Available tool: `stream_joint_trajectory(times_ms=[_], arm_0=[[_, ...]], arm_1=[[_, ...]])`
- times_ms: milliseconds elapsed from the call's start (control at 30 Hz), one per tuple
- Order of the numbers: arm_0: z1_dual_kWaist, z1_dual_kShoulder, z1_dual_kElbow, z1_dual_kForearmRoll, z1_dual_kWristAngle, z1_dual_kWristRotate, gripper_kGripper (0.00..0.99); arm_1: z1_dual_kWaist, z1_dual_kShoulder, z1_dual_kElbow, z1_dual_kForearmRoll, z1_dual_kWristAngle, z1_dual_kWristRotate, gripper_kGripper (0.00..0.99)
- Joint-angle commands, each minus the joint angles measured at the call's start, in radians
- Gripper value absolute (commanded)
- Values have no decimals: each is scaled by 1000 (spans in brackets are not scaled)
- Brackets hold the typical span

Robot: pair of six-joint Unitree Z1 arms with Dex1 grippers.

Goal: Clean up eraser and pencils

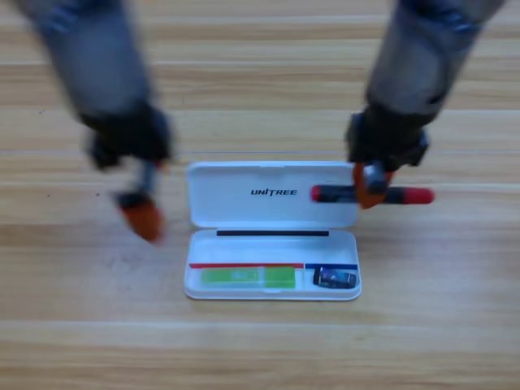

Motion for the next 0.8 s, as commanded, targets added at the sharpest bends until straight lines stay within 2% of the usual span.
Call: stream_joint_trajectory(times_ms=[33,233,400,800], arm_0=[[239,-114,140,-12,-49,64,990],[274,-128,267,-93,-83,83,989],[274,-128,336,-152,-114,83,988],[274,-109,361,-178,-123,80,990]], arm_1=[[106,204,-154,48,2,21,0],[132,313,-285,49,-23,21,0],[138,355,-319,49,-24,27,0],[138,392,-326,49,-24,44,0]])
